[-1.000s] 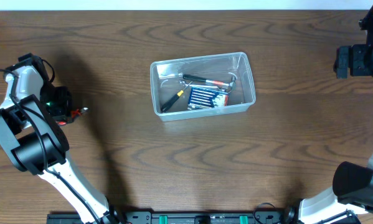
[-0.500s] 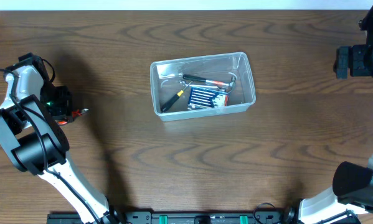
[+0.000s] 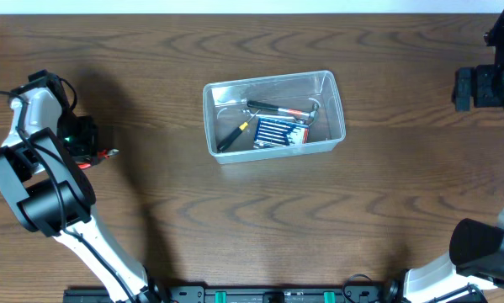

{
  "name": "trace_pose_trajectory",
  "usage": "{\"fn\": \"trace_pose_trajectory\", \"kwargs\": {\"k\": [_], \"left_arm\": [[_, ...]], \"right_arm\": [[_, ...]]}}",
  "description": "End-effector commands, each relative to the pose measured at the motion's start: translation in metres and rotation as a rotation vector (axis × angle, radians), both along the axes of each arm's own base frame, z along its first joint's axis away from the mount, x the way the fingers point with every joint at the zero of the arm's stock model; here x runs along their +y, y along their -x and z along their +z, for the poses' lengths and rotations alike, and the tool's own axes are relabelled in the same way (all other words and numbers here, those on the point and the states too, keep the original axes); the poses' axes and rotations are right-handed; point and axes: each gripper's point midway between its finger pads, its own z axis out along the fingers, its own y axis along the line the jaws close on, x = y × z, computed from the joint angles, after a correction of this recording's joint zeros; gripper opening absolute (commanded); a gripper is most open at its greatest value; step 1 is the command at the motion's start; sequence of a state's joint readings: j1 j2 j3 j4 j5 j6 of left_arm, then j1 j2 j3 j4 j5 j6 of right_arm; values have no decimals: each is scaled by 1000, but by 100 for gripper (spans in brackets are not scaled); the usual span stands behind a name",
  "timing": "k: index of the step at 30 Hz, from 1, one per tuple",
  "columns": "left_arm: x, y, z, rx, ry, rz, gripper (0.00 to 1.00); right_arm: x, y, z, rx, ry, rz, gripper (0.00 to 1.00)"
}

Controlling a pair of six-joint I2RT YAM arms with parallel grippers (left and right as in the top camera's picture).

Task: Pack container
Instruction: 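Lower the left gripper onto the red pliers handles and grasp them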

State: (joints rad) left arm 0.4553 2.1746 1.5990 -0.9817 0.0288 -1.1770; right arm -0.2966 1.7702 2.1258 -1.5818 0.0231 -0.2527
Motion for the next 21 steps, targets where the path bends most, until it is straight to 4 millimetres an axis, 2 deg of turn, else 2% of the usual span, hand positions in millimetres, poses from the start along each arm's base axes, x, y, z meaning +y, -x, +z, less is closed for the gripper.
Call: {"fn": "trace_pose_trajectory", "kwargs": {"k": [1, 2, 3, 16, 19, 21], "left_arm": [[-7, 15, -21, 76, -4, -33, 34], [-9, 14, -21, 74, -5, -38, 34], [-10, 13, -22, 73, -6, -42, 43], [-16, 15, -24, 84, 0, -54, 55], [-17, 18, -27, 91, 3, -54, 54], [-19, 21, -31, 95, 5, -53, 44]], "right_arm": [[-4, 2, 0, 3, 5, -24, 99], [-4, 3, 0, 4, 6, -24, 99], [-4, 3, 0, 5, 5, -24, 99], [-4, 4, 0, 12, 3, -24, 99], [-4, 4, 0, 13, 6, -24, 99], [-3, 4, 0, 13, 6, -21, 99]]}}
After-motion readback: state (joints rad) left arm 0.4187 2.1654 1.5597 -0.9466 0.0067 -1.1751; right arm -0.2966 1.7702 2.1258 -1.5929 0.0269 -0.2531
